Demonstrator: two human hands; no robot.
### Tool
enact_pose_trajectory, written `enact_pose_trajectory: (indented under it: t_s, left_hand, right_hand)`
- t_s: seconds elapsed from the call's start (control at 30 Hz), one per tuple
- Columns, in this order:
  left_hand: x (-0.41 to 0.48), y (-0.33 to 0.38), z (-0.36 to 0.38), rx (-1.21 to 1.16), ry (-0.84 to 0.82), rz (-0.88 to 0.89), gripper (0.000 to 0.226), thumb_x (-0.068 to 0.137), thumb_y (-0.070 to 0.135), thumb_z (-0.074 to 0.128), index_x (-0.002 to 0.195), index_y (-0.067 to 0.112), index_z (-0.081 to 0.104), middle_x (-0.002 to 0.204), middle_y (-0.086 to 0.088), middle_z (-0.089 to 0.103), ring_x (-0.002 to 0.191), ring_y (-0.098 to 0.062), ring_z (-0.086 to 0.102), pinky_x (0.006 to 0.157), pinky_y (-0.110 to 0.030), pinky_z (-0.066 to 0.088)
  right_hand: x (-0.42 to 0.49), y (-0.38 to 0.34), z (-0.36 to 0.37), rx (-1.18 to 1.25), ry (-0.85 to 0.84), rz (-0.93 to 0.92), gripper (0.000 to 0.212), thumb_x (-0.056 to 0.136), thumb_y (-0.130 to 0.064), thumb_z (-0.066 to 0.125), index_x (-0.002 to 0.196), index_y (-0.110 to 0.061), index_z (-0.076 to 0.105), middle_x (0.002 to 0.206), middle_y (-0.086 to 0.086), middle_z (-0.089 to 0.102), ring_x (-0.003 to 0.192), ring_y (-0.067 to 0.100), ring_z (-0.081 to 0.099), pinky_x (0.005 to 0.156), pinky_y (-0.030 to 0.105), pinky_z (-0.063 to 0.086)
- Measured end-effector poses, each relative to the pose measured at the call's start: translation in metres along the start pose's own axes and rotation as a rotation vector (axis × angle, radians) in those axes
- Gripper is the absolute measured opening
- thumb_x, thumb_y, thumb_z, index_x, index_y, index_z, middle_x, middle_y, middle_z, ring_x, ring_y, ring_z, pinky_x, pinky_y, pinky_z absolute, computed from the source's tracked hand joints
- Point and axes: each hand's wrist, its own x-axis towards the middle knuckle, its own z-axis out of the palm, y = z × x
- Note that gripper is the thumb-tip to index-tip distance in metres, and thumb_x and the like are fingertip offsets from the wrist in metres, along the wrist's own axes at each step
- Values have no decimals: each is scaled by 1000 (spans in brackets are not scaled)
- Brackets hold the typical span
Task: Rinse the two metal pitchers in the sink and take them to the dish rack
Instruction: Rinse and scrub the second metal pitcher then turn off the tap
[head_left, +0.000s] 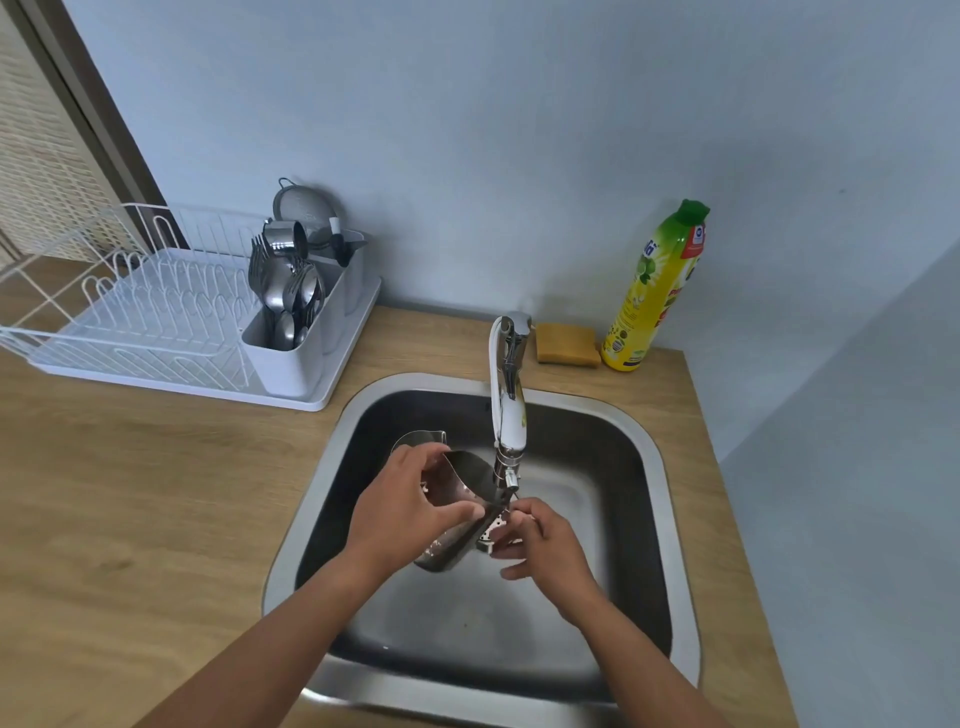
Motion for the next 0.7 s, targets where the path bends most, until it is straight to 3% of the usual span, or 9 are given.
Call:
enact_pose_trajectory:
  t_s: [0.17,0.33,0.4,0.5,0.57,0.7]
  left_hand:
    - [-3,-2,6,-14,-61,-117,56,61,73,72,101,36,58,97,19,63,84,1,62,77,-25,55]
    - [-4,-12,22,-146,-204,-278,74,49,89,63,95,32,67,87,15,75,77,0,71,78,-31,59]
    - [-6,-10,27,-266,-268,-333,67,54,78,72,96,26,70,84,9,77,69,-2,73,71,-26,60]
    - [-8,2,32,-414,-326,-369,48,70,54,80,100,18,69,87,0,79,65,-6,73,58,-16,49]
    - [-8,10,35,-510,-365,-396,44,74,43,81,105,15,66,93,-3,78,65,-5,71,63,-22,47]
    - [-5,16,40,-617,-423,-404,57,66,40,85,111,19,57,100,1,75,87,-13,71,77,-31,50]
  right_hand:
    - [-8,1,-4,-66,-15,59,24,105,-23,34,100,-13,55,69,9,60,61,29,68,47,31,52]
    - [-12,-6,-23,-283,84,68,23,101,-36,37,93,-27,57,71,5,56,53,21,61,45,30,52]
    - [-15,-14,-32,-380,112,60,22,99,-39,37,96,-28,55,76,2,57,56,21,60,46,28,52]
    - [-21,-25,-44,-519,153,32,22,100,-42,35,101,-28,52,81,-4,58,65,19,62,48,28,53]
    - [-24,-30,-50,-574,174,14,24,100,-46,34,103,-29,50,85,-8,58,72,19,62,51,30,55]
    - [-26,-34,-58,-624,222,-41,28,99,-50,34,93,-27,49,83,-6,59,79,18,61,72,40,56]
